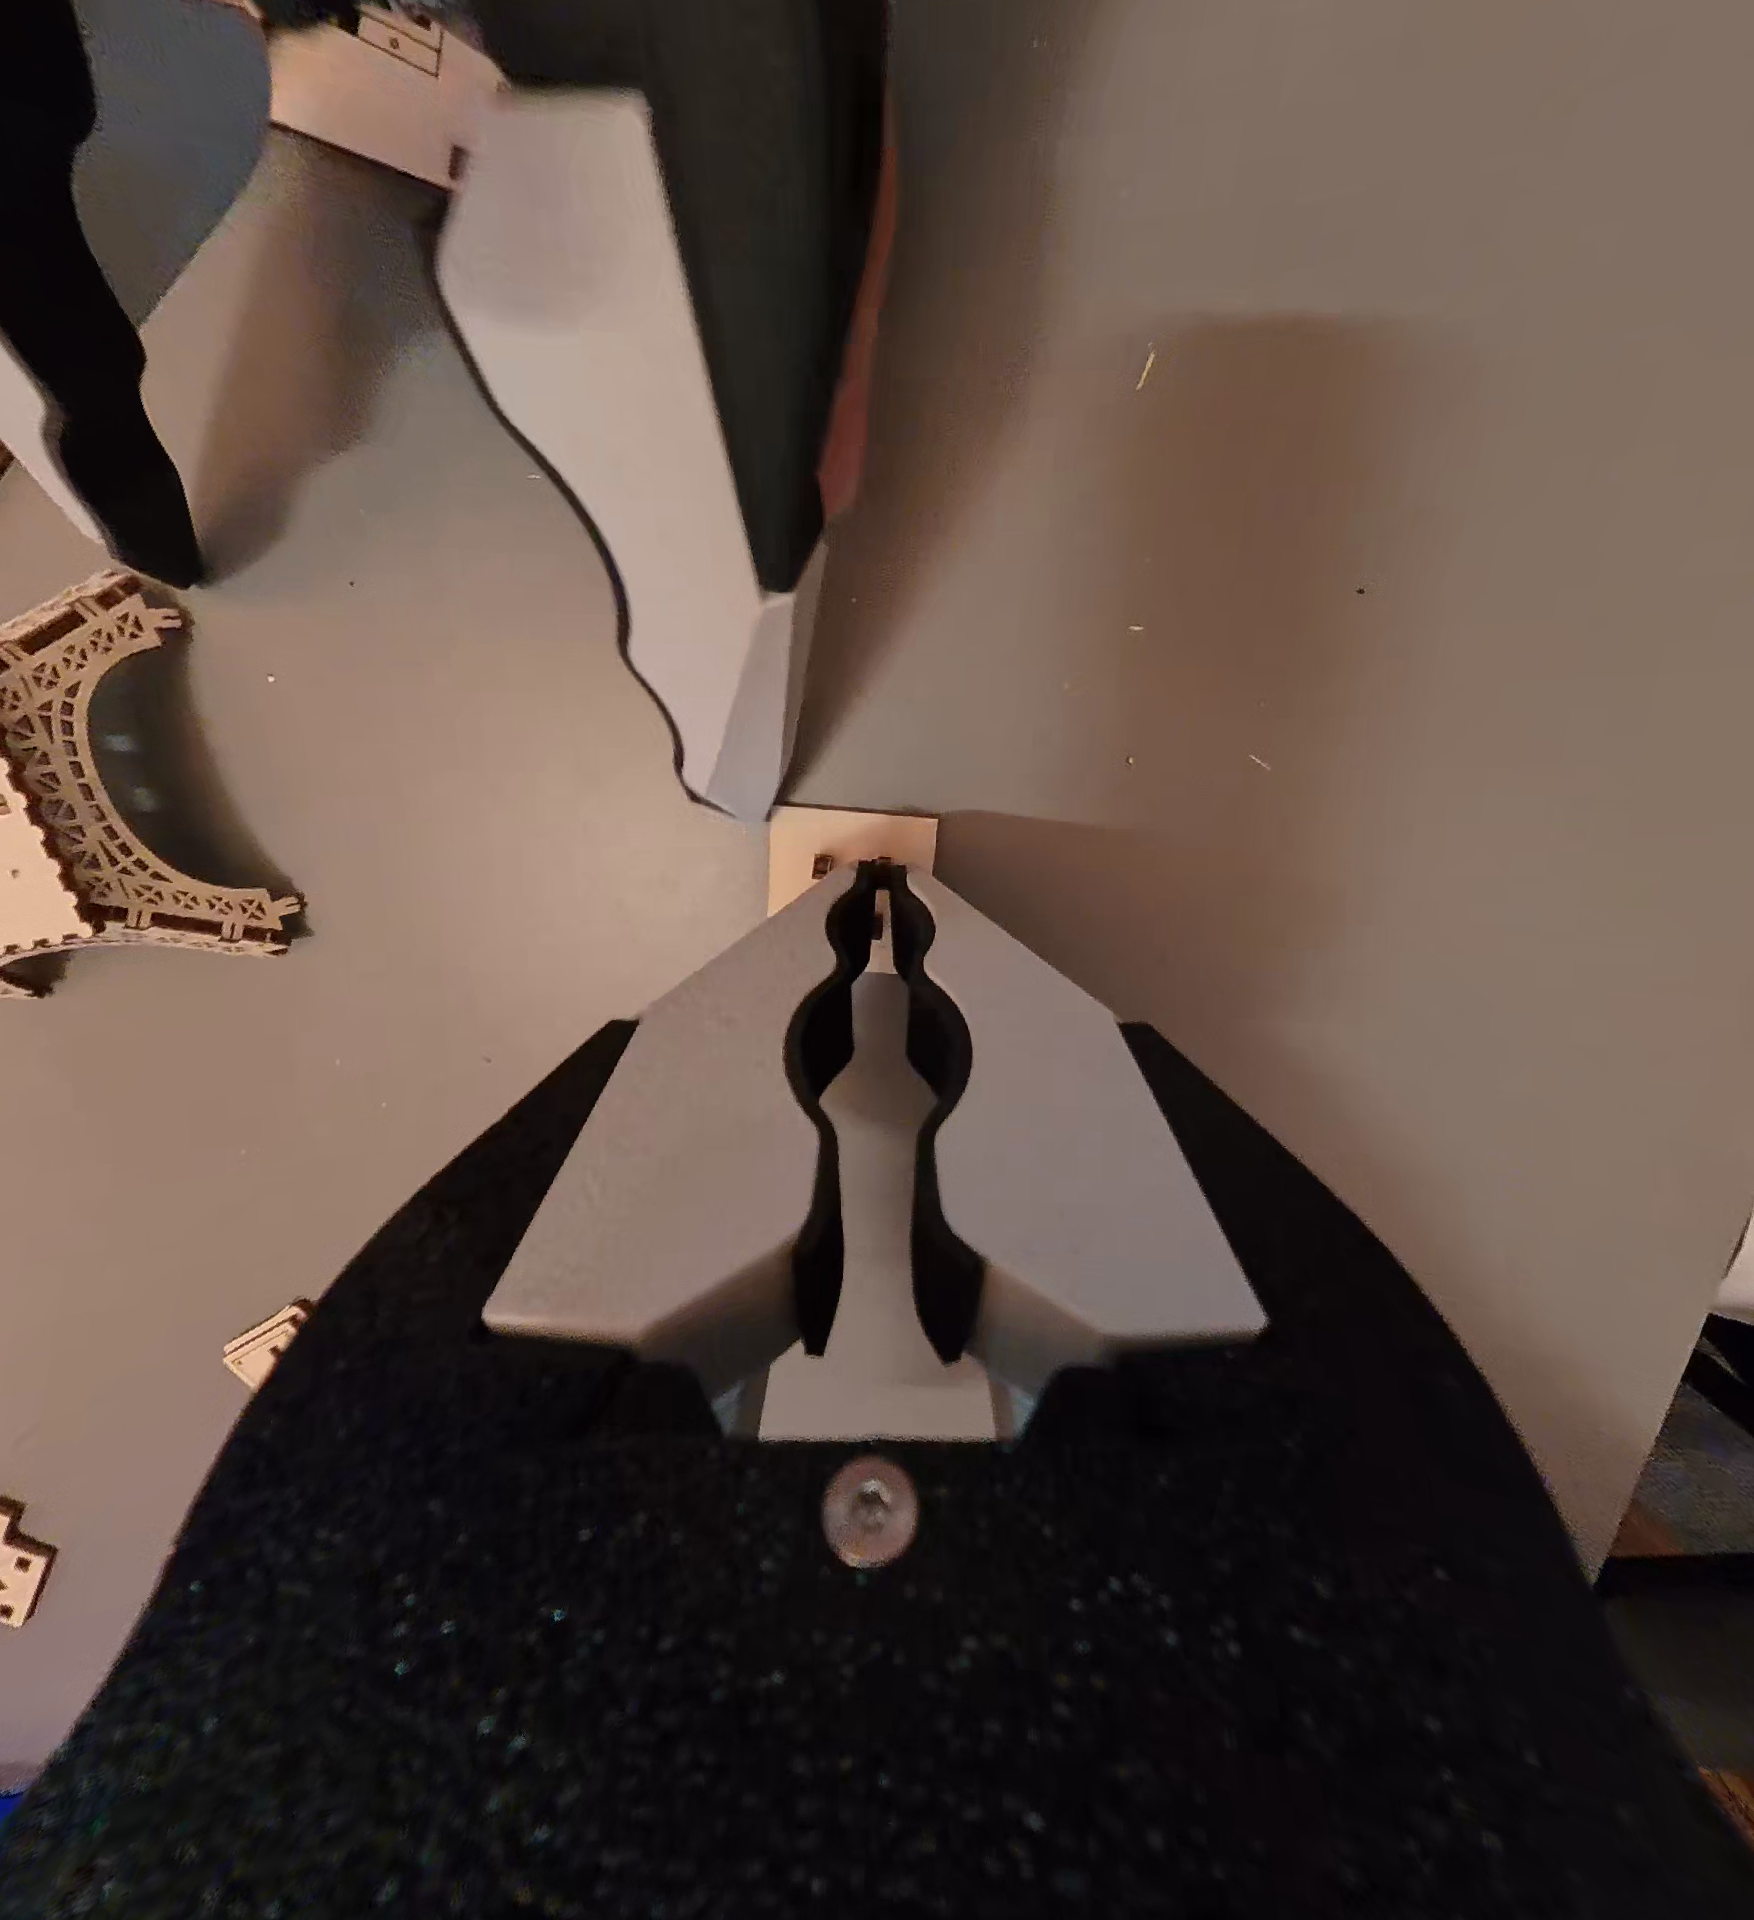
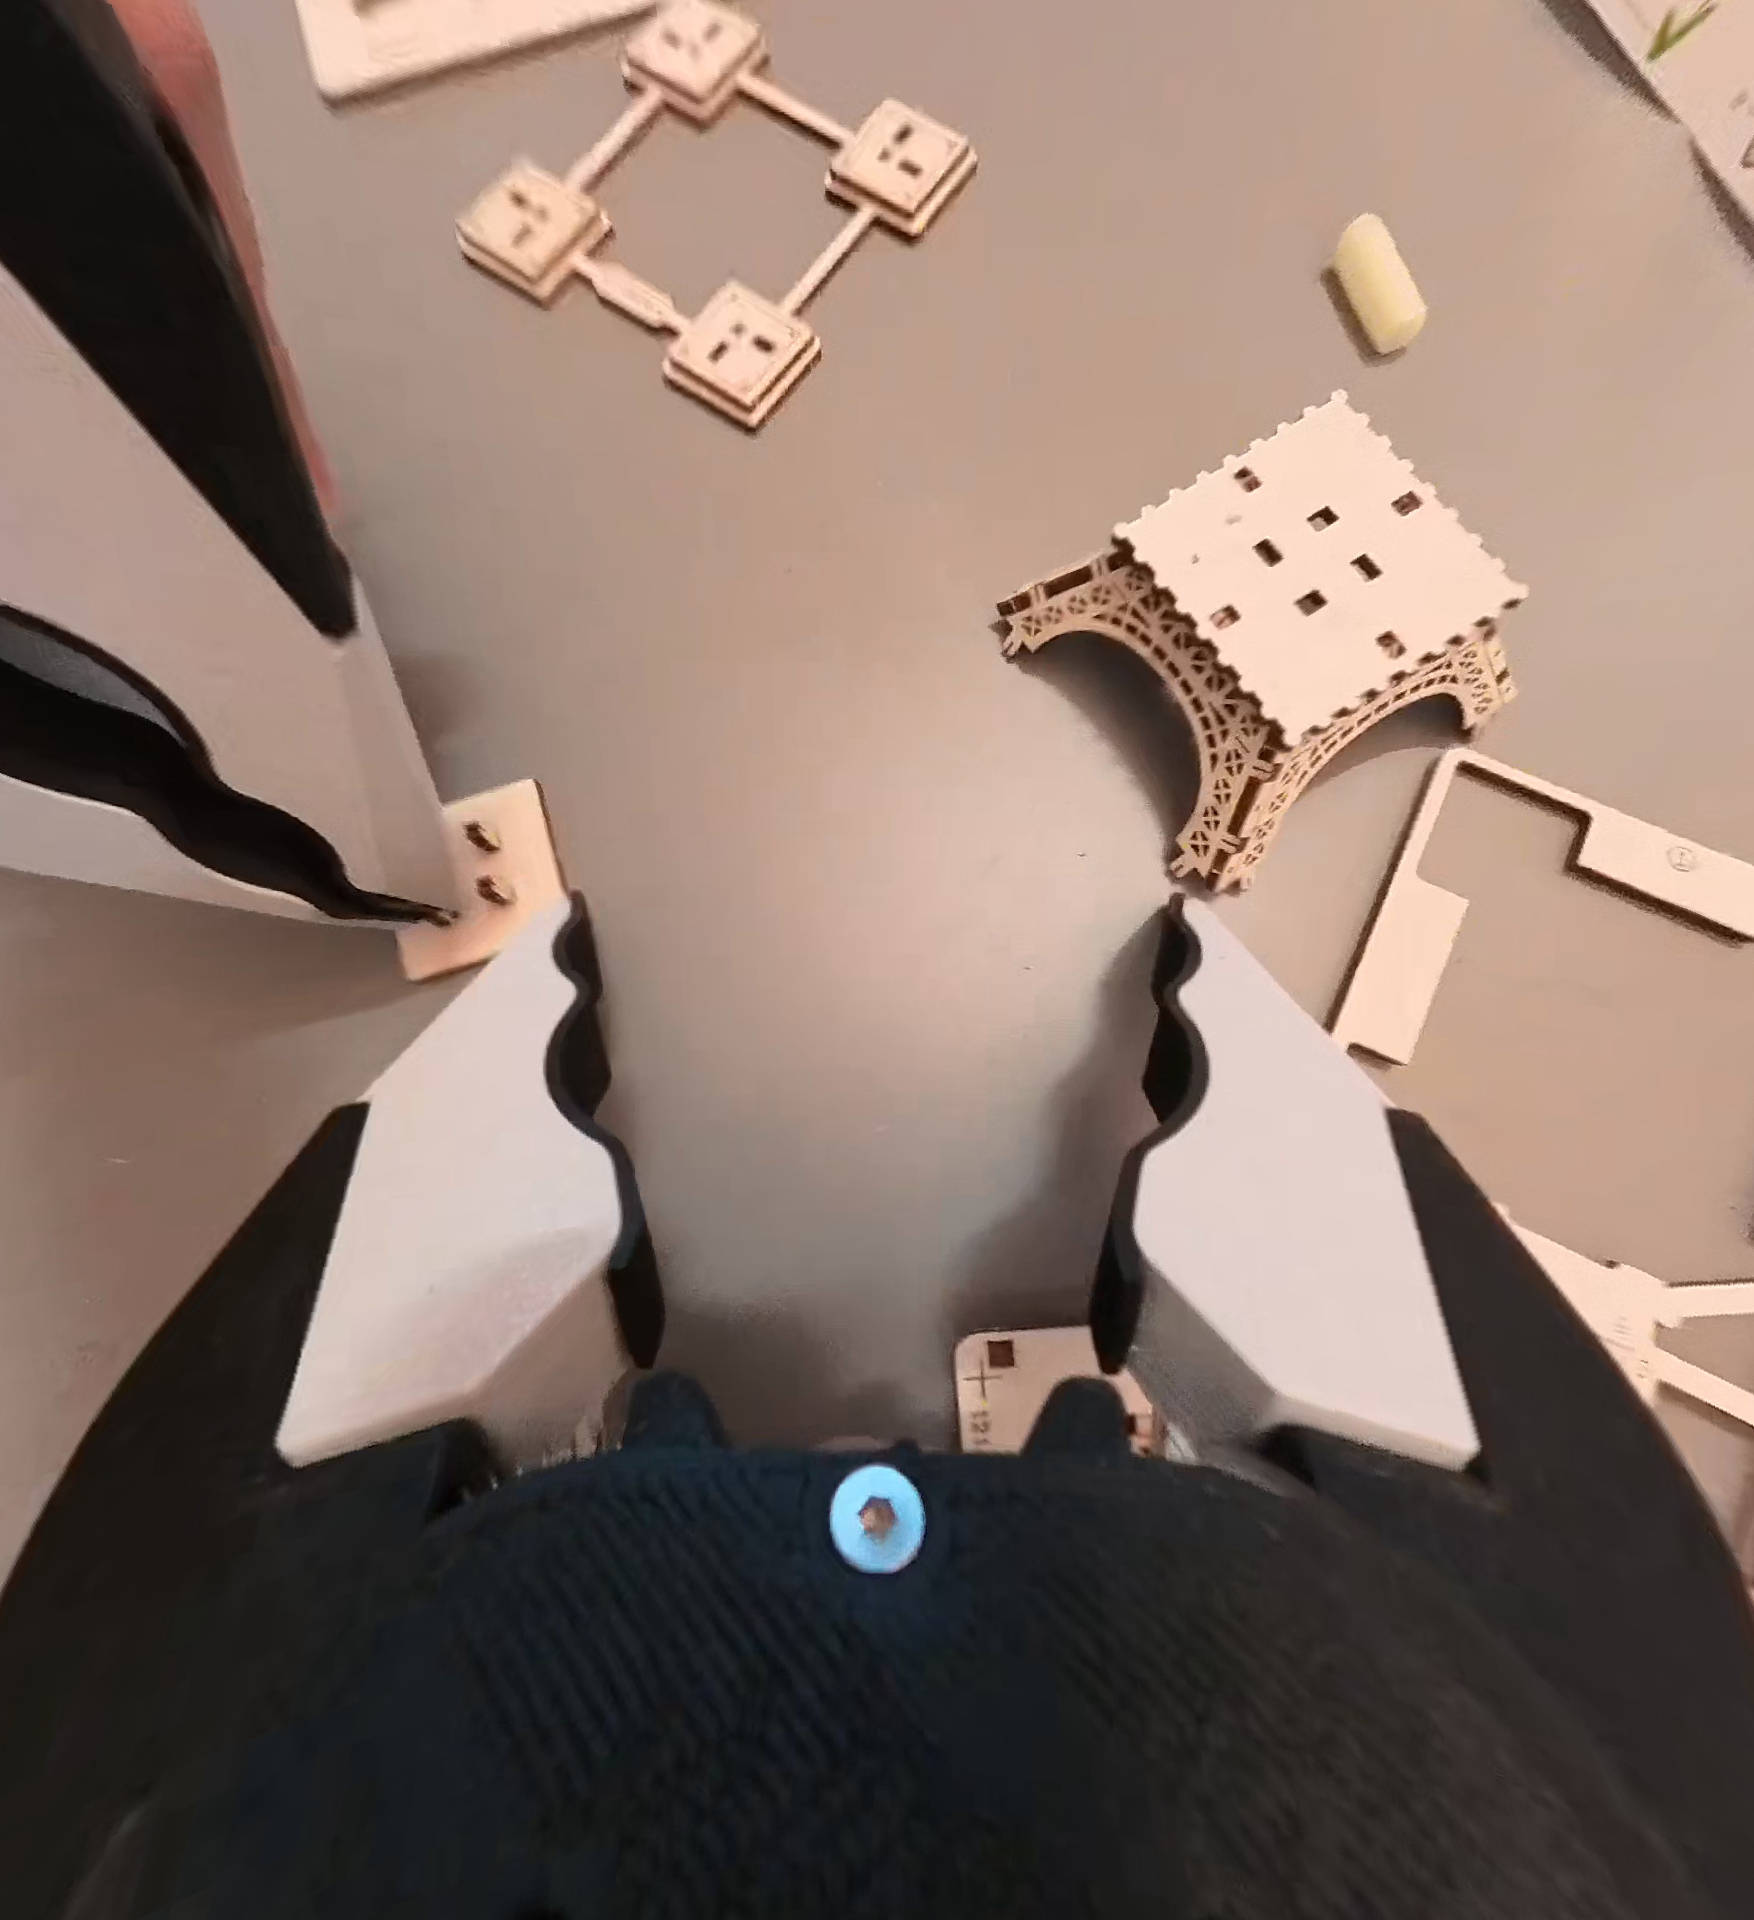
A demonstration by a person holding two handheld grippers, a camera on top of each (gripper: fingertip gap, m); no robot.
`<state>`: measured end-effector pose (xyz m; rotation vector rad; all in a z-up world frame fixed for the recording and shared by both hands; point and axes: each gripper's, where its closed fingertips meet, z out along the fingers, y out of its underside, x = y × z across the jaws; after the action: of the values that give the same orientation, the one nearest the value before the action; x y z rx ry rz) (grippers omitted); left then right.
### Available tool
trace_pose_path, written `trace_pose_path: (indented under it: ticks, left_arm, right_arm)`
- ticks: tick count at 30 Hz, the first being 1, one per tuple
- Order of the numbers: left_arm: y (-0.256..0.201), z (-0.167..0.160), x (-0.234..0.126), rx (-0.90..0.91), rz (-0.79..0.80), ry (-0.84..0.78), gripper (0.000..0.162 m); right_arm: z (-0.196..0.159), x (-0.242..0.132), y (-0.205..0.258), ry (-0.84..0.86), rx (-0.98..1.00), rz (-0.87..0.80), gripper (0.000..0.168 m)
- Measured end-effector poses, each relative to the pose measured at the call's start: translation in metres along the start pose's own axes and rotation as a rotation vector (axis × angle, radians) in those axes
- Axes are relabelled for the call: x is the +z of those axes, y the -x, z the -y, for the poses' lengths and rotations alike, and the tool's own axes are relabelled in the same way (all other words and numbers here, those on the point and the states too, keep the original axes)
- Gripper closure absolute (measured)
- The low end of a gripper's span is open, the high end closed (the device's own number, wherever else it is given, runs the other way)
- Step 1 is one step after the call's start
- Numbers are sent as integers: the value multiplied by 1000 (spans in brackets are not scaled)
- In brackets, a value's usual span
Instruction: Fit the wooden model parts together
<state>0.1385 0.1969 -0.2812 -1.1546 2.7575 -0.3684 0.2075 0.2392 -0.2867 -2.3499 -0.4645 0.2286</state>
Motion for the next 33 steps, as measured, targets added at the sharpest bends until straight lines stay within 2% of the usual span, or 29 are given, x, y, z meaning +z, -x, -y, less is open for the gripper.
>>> trace_pose_path:
  ticks: [4, 7, 10, 16, 26, 27, 28, 30, 33]
  left_arm:
    - [0, 0, 0, 5, 3, 15, 161]
    - [0, 0, 0, 3, 6, 16, 162]
    - [0, 0, 0, -2, 8, 10, 162]
    - [0, 0, 0, -7, 17, 3, 162]
    - [-1, -1, 0, -8, 12, 6, 162]
    - [-1, -1, 0, -7, 11, 8, 162]
    - [-1, -1, 0, -6, 10, 9, 162]
    - [-1, -1, 0, -2, 8, 11, 162]
    - [-1, -1, 0, 1, 7, 13, 162]
  right_arm:
    - [0, 0, -3, 5, -42, -68, 60]
    - [0, 0, 1, -9, -24, -35, 67]
    - [1, 1, 1, -21, -1, -23, 64]
    - [2, 1, 7, -26, -18, -5, 74]
    - [2, 0, 10, -41, -27, 25, 74]
    - [2, 0, 14, -45, -20, 56, 65]
    - [3, -1, 16, -54, -7, 73, 63]
    - [3, 0, 10, -51, -19, 32, 75]
    - [2, 1, 9, -38, -37, 14, 75]
